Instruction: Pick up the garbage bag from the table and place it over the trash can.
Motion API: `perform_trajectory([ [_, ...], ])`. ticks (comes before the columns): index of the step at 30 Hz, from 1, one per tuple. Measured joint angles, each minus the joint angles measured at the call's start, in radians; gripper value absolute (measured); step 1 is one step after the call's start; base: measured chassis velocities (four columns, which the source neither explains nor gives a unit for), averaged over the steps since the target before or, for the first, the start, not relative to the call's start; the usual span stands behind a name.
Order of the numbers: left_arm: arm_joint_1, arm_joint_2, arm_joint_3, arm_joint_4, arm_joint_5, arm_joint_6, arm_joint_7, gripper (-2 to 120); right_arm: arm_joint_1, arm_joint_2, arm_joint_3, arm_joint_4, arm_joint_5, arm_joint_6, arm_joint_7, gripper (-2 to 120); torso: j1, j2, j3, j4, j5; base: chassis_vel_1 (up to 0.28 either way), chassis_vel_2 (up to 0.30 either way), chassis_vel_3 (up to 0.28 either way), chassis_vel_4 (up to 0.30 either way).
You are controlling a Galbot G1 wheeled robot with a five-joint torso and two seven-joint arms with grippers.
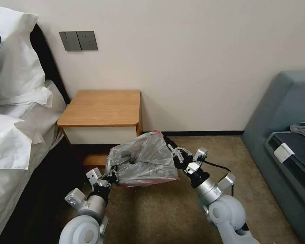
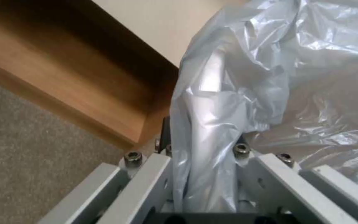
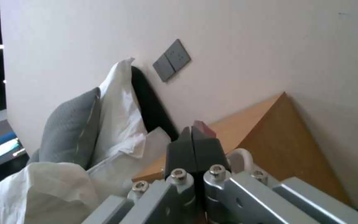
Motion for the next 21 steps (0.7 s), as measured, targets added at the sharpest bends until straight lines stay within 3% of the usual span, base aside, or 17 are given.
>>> perform_trajectory([
  [5, -0.003, -0.001, 0.000, 0.003, 0.001, 0.000, 0.002, 5, 0.001, 0.004, -0.002, 0.008, 0.019, -0.010, 0.024, 0, 0.000, 0.000, 0.000, 0.0000, 0.0000, 0.000, 0.000, 0.000, 0.000],
  [12, 0.013, -0.001, -0.005, -0.007, 0.005, -0.002, 0.027, 5, 0.031, -0.016, 0.004, 0.016, 0.036, -0.046, 0.178, 0, 0.000, 0.000, 0.000, 0.0000, 0.0000, 0.000, 0.000, 0.000, 0.000],
  [21, 0.037, -0.007, -0.017, -0.015, 0.005, -0.008, 0.103, 5, 0.064, -0.064, 0.011, -0.017, 0.055, -0.083, 0.245, 0, 0.000, 0.000, 0.000, 0.0000, 0.0002, 0.000, 0.000, 0.000, 0.000],
])
